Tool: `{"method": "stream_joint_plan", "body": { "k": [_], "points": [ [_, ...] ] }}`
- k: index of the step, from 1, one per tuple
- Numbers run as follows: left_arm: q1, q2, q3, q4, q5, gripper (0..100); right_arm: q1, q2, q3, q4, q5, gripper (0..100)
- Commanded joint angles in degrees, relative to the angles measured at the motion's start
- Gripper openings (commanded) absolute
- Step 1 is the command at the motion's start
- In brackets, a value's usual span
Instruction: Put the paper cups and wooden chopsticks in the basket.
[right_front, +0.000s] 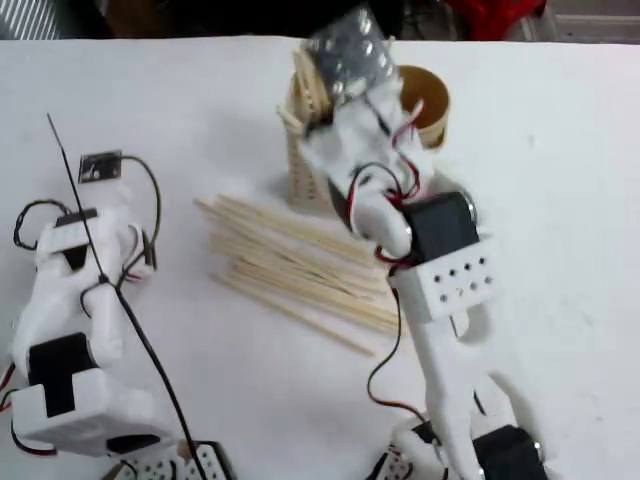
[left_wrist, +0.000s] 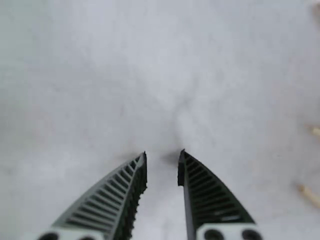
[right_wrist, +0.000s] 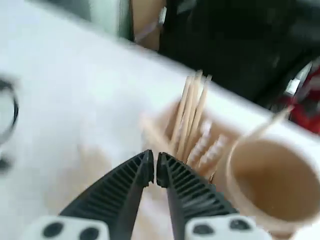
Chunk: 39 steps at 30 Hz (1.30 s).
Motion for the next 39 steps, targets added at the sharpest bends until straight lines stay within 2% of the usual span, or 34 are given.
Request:
{"method": "stream_joint_plan", "body": {
  "k": [1,4,10,14,19,26,34,39],
  "points": [
    [0.84,-0.22,-0.26,-0.79,0.18,12,-4.88,-4.35,9.05,10.07,7.38,2.3],
    [0.84,-0.22,-0.18,-0.79,0.18,12,-10.95,-6.02,22.33,6.29,11.43,2.3],
    [0.84,-0.22,-0.18,-0.79,0.18,12,-22.11,-6.64,45.1,-9.71,19.78,2.8],
    [0.84,-0.22,-0.18,-0.79,0.18,12,-24.13,-6.55,52.48,-16.66,22.07,2.9],
    [0.84,-0.22,-0.18,-0.79,0.18,12,-22.55,-5.05,53.01,-18.59,22.07,3.9],
    [0.92,-0.22,-0.18,-0.79,0.18,12,-21.76,9.54,49.23,-25.89,22.24,15.9],
    [0.92,-0.22,-0.18,-0.79,0.18,12,-16.4,19.91,42.29,-27.21,22.42,12.8],
    [0.92,-0.22,-0.18,-0.79,0.18,12,-16.22,22.46,41.76,-27.12,22.42,10.3]
  ]
}}
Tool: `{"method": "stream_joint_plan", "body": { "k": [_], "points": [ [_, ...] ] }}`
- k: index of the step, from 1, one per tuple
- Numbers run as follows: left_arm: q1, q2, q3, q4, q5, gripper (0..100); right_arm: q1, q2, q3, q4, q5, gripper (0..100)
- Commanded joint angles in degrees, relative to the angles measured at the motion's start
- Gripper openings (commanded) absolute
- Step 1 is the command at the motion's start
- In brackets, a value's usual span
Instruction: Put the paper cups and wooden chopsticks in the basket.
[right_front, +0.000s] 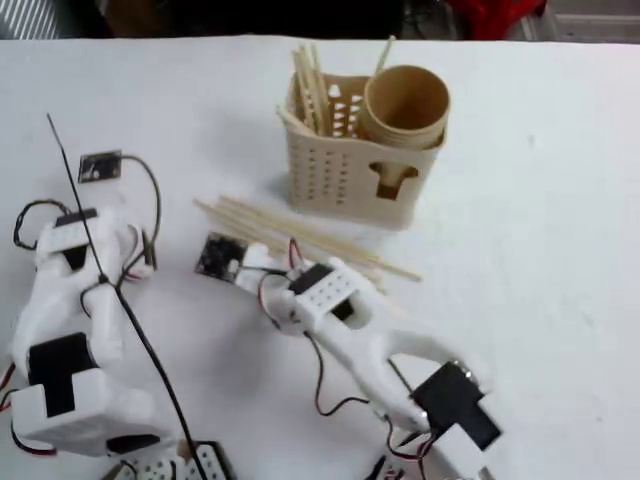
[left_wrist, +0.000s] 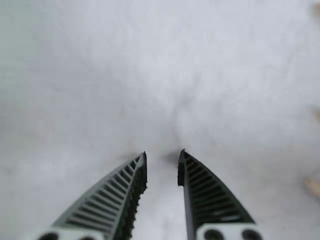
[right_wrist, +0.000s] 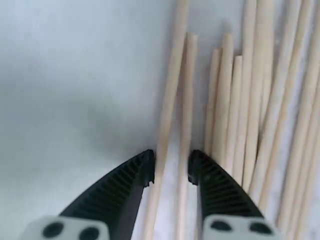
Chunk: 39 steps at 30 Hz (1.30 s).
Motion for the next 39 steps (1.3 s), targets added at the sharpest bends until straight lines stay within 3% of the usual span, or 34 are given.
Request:
{"method": "stream_joint_plan", "body": {
  "k": [1,6,12,18,25,31,39],
  "points": [
    [0.92,-0.22,-0.18,-0.79,0.18,12,0.92,0.48,-1.85,-0.31,0.79,9.5],
    [0.92,-0.22,-0.09,-0.79,0.18,12,1.01,0.57,-1.85,-0.13,0.79,1.8],
    [0.92,-0.22,-0.09,-0.79,0.18,12,1.1,-1.71,-1.58,0.66,0.44,1.6],
    [0.92,-0.22,-0.26,-0.79,0.18,12,1.1,-15.43,-1.49,10.24,0.18,1.6],
    [1.36,-0.22,-0.18,-0.79,0.18,12,1.19,-36.79,-2.37,11.91,-7.82,1.6],
    [1.36,-0.22,-0.18,-0.79,0.18,12,6.37,-47.34,-17.23,13.23,-8.18,1.6],
    [1.36,-0.22,-0.09,-1.49,0.18,12,13.67,-28.97,-42.55,3.21,-14.51,1.7]
  ]
}}
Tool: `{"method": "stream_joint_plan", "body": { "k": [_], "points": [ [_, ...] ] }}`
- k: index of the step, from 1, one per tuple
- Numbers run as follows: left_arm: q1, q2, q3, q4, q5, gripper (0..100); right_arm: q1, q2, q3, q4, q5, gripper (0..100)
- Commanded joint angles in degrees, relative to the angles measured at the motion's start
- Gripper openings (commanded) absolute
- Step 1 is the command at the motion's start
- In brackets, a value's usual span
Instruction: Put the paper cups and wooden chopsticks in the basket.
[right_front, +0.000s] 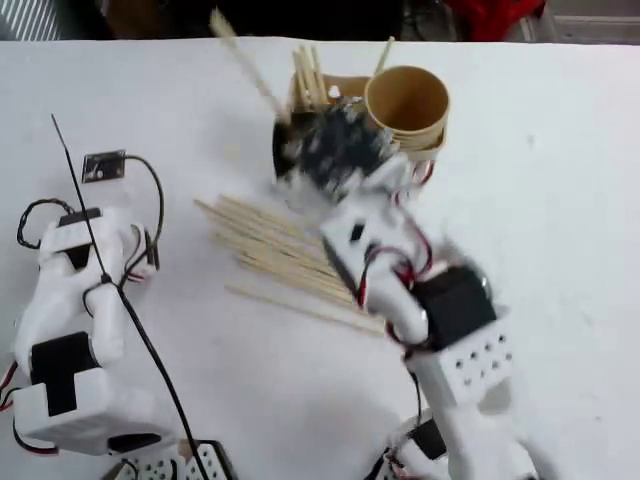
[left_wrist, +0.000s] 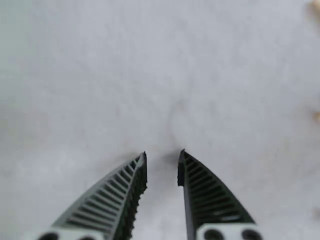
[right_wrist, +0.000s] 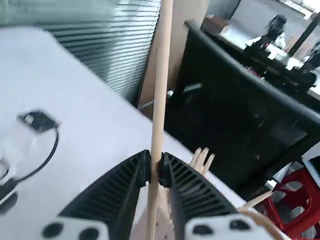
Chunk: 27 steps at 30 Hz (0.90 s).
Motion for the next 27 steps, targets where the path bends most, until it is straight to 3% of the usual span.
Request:
{"method": "stream_joint_plan", "body": {
  "k": [1,6,10,21,27],
  "points": [
    [0.84,-0.22,-0.09,-1.49,0.18,12,4.18,13.67,-15.12,-7.6,-1.32,1.7],
    [0.84,-0.22,-0.09,-1.49,0.18,12,6.29,25.89,-24.26,-9.19,-1.32,1.8],
    [0.84,-0.22,-0.09,-1.49,0.18,12,6.37,27.38,-24.35,-14.2,-1.32,1.8],
    [0.84,-0.22,-0.09,-1.49,0.18,12,6.29,18.95,3.87,-45.14,-1.41,1.6],
    [0.84,-0.22,-0.09,-1.41,0.18,12,7.16,15.69,12.84,-49.19,-1.41,1.6]
  ]
}}
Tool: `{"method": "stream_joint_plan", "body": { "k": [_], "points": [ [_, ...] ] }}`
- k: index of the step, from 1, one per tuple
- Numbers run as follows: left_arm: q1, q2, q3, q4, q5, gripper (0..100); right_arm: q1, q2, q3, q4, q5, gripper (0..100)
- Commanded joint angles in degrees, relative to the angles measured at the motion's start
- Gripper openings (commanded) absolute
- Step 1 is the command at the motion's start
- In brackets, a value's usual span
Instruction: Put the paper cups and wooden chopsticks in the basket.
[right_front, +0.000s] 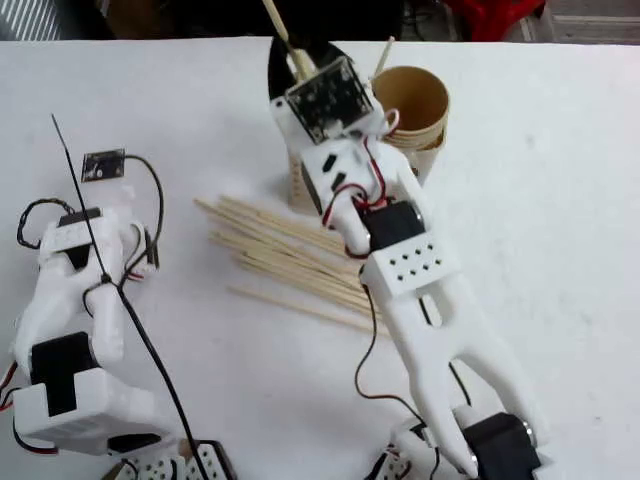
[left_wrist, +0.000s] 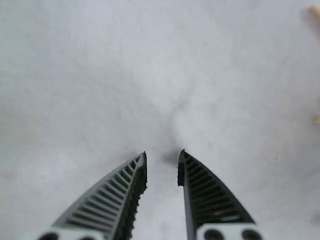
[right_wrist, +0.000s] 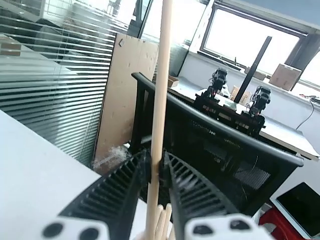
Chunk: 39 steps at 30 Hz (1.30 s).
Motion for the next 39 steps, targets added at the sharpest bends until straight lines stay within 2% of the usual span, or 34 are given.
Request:
{"method": "stream_joint_plan", "body": {
  "k": [1,14,19,22,27,33,36,39],
  "points": [
    [0.75,-0.22,-0.09,-0.79,0.18,12,1.98,-4.26,2.9,-2.68,-0.44,1.6],
    [0.75,-0.22,-0.09,-0.88,0.18,12,3.3,-4.35,12.04,-1.63,-0.79,1.9],
    [0.75,-0.22,-0.09,-0.88,0.18,12,3.21,-5.76,12.48,5.67,-0.88,2.0],
    [0.75,-0.22,-0.09,-0.88,0.18,12,3.82,-9.98,12.84,9.19,-0.88,8.0],
    [0.75,-0.22,-0.09,-0.88,0.18,12,3.74,-20.18,12.92,22.02,-0.88,21.7],
    [0.75,-0.22,-0.09,-0.88,0.18,12,2.59,-33.45,12.75,43.21,-0.35,22.3],
    [0.75,-0.22,-0.09,-0.88,0.18,12,-1.19,-37.32,12.84,54.29,-0.35,22.3],
    [0.75,-0.22,-0.09,-0.88,0.18,12,-6.73,-35.74,12.84,61.05,0.62,22.3]
  ]
}}
